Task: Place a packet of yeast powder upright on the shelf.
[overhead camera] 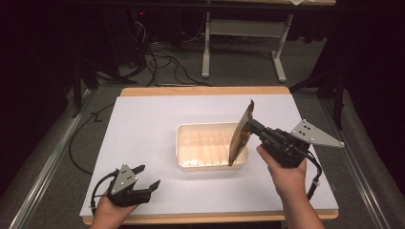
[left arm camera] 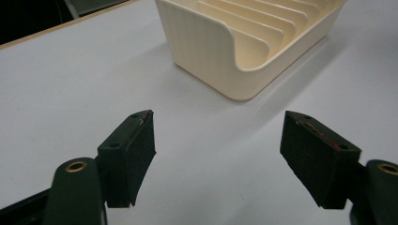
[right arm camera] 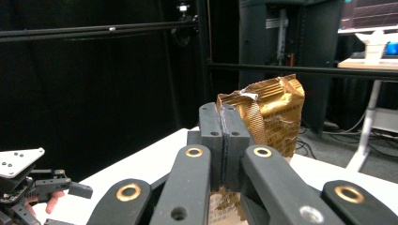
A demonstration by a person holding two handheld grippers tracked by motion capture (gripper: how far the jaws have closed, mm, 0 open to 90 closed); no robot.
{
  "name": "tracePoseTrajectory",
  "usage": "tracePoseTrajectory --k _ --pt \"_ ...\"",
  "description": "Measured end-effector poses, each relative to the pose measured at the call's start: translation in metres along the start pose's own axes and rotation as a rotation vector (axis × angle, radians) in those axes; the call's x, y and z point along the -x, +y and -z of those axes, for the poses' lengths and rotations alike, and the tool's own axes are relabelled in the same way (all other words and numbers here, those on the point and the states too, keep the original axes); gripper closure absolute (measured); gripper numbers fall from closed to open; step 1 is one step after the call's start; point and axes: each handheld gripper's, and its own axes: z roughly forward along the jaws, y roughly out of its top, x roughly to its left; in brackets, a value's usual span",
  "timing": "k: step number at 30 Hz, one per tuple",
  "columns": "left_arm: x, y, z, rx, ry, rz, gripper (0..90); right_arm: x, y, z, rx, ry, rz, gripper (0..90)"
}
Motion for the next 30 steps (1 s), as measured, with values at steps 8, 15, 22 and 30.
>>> tracePoseTrajectory --k 8,15,22,30 --pt "-0.003 -0.002 0.004 0.001 0.013 0.009 27.0 -0.011 -0.005 -0.026 -0.022 0.041 0.001 90.0" --pt "-0.004 -0.002 0.006 0.009 0.016 0.012 27.0 -0.02 -0.011 -0.048 -0.041 0.069 -0.002 90.0" --pt "-0.004 -0.002 0.007 0.012 0.016 0.014 27.0 -0.026 -0.013 -0.064 -0.052 0.084 -0.003 90.0" --pt "-0.004 -0.002 0.007 0.014 0.015 0.016 27.0 -0.029 -0.011 -0.078 -0.065 0.088 0.005 90.0"
